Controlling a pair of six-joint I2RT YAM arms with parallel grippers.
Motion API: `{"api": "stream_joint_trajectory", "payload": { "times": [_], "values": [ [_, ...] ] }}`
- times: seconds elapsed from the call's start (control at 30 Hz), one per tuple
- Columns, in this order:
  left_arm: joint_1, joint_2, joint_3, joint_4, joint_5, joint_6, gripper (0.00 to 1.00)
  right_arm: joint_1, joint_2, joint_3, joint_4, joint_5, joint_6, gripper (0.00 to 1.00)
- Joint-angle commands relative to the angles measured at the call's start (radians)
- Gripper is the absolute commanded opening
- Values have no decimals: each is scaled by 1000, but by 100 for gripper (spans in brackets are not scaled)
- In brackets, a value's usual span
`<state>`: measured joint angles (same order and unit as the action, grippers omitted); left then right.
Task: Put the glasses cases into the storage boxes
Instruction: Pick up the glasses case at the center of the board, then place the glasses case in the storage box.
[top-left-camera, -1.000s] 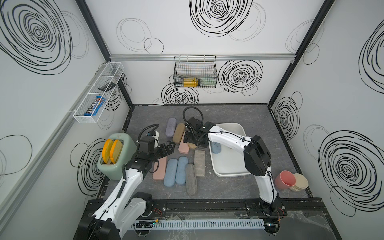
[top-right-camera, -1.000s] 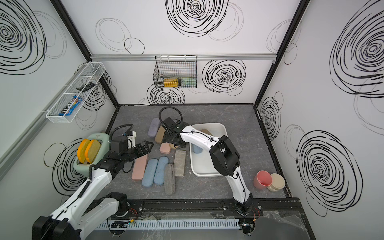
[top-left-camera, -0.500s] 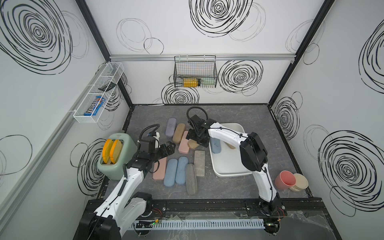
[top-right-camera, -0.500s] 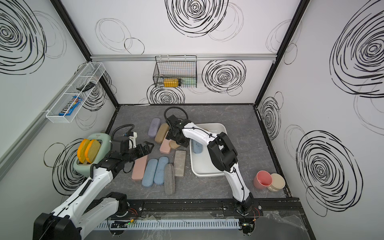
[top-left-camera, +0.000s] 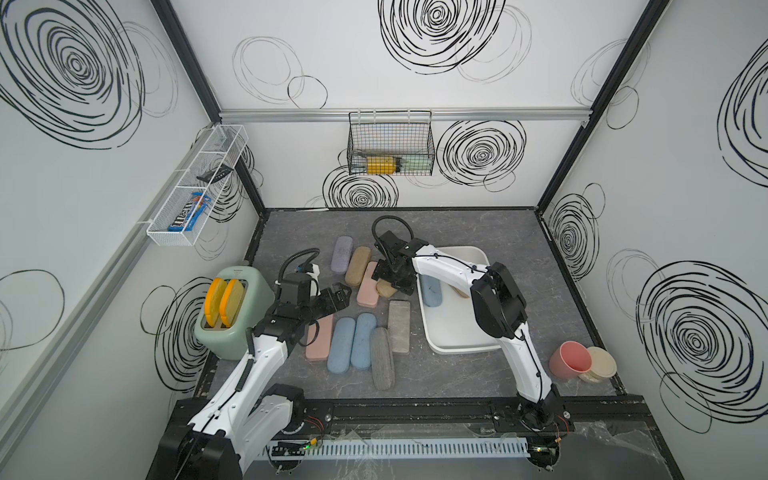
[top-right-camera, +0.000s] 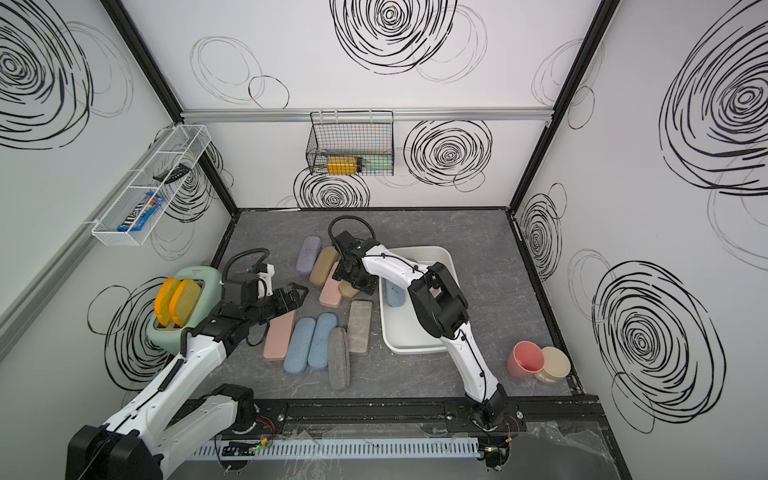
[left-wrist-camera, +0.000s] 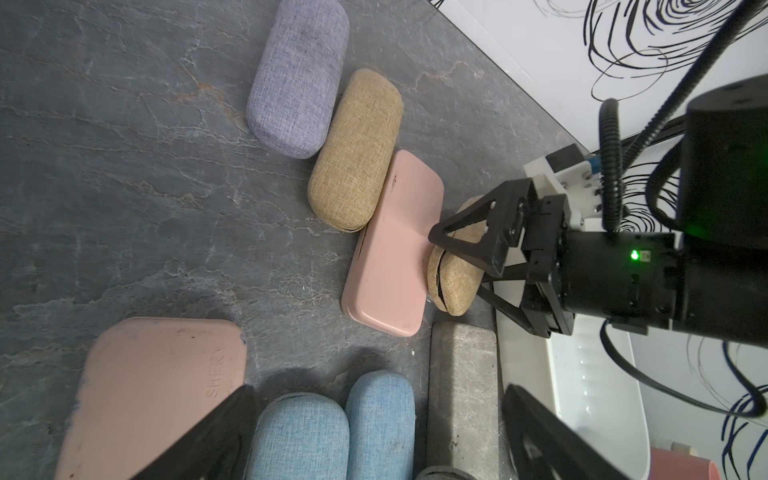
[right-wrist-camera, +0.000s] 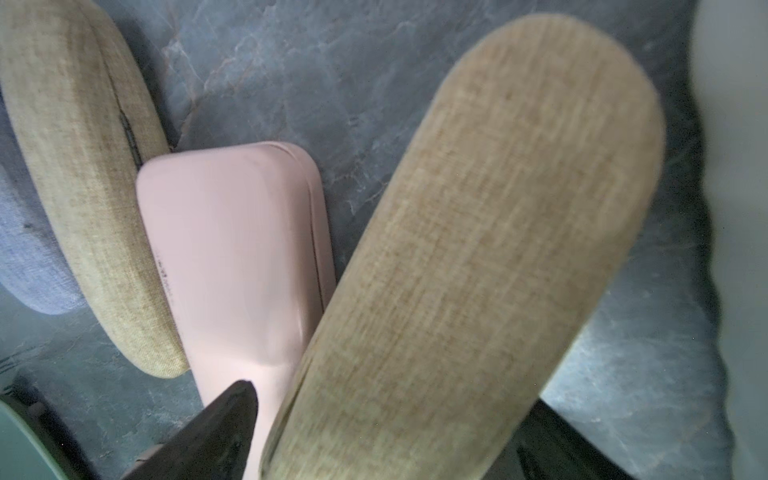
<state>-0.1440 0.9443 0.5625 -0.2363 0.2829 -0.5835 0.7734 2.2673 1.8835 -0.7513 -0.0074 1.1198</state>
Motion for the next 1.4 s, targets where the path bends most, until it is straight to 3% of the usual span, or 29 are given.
{"api": "stream_joint_trajectory", "payload": {
  "times": [0.0, 0.57, 1.03, 1.37],
  "values": [
    [-6, -1, -10, 31, -7, 7, 96, 0, 18, 16, -19, -12, -25, 90],
    [-21, -5, -9, 23, -14, 5, 96, 51, 35, 71, -68, 61, -227, 66],
    [-27, -6, -3, 6, -23, 1, 96, 116, -45, 111, -72, 168, -419, 60],
    [-22, -15, 2, -1, -33, -1, 96, 119, -269, -2, -41, 302, -538, 59]
  ]
}}
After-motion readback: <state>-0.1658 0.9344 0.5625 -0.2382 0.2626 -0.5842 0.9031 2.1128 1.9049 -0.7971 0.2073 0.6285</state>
